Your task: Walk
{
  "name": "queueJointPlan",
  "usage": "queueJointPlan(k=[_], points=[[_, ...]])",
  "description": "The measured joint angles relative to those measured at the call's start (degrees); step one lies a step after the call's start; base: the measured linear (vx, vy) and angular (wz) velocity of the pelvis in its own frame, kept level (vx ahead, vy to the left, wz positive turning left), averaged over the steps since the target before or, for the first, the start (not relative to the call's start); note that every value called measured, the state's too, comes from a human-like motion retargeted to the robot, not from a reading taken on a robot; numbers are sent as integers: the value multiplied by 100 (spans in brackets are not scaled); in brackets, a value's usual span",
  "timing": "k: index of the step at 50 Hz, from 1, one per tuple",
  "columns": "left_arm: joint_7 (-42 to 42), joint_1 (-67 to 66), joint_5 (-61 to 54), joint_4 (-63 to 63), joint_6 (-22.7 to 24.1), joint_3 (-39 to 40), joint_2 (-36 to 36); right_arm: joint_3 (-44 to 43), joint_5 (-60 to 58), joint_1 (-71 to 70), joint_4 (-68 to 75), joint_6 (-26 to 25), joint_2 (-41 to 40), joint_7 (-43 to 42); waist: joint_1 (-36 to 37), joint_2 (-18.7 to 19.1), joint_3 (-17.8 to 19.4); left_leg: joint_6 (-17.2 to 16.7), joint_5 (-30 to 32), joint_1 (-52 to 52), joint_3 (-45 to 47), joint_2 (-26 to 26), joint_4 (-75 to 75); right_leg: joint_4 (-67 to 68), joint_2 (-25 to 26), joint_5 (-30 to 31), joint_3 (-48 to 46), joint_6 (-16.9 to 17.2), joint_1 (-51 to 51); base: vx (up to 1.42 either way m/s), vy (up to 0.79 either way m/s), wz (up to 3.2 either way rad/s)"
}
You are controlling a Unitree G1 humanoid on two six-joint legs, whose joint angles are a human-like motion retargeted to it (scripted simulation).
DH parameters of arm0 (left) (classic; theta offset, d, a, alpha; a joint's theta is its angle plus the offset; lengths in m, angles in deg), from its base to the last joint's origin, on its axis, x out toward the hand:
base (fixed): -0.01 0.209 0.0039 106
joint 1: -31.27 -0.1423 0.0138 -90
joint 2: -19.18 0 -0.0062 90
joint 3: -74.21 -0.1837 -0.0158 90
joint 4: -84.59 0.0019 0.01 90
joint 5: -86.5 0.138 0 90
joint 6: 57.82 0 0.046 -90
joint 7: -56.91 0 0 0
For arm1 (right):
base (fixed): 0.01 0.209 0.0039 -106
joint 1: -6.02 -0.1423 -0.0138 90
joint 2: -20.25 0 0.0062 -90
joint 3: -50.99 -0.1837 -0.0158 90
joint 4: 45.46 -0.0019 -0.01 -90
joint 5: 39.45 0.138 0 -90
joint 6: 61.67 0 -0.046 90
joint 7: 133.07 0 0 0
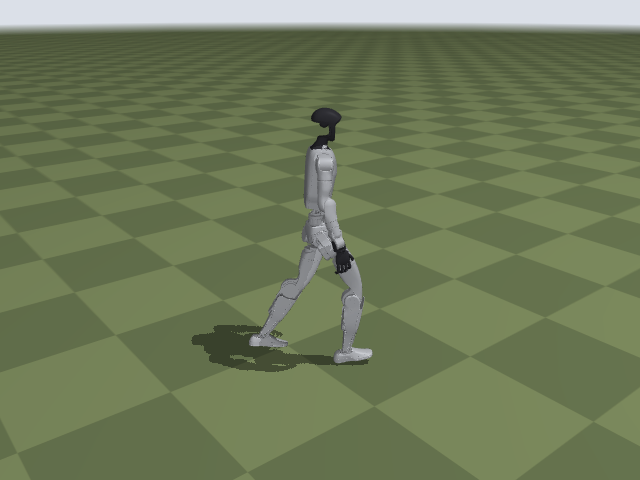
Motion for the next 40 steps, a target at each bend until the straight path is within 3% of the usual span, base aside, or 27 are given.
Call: queueJointPlan(k=[10,15,20,25,28,40], points=[[277,229,-216,-365,11,55,105,79,145,-98,-361,56,243,-148,-37,430,-96,-960,1539,-1030,604,872,3232,-103,637,-432,-178,-583,732,32,-17,19],[455,401,-308,-836,81,65,266,65,130,-150,-625,76,448,-213,62,592,-110,-737,1520,-1910,1101,1509,4963,-439,945,-600,-216,-736,1221,34,-14,11],[539,544,-364,-1195,125,127,412,46,47,-246,-748,71,592,-222,281,599,-85,-234,691,-2767,1511,1915,5823,-853,1083,-757,-132,-731,1762,36,-10,0],[555,571,-374,-1253,122,237,472,63,-35,-319,-780,68,612,-160,514,526,-26,-21,-30,-3552,1781,1905,5633,-1208,1093,-943,28,-687,2302,36,-5,-13],[526,572,-371,-1117,93,315,481,73,-47,-375,-760,75,572,-105,610,426,11,-12,-146,-3980,1940,1749,5132,-1345,1009,-1073,123,-667,2577,35,-1,-13],[408,200,-339,-384,-53,527,324,88,-186,-264,-518,111,293,8,805,118,-17,-311,659,-4927,2101,826,1737,-1391,630,-1651,158,-555,3303,36,5,-1]])
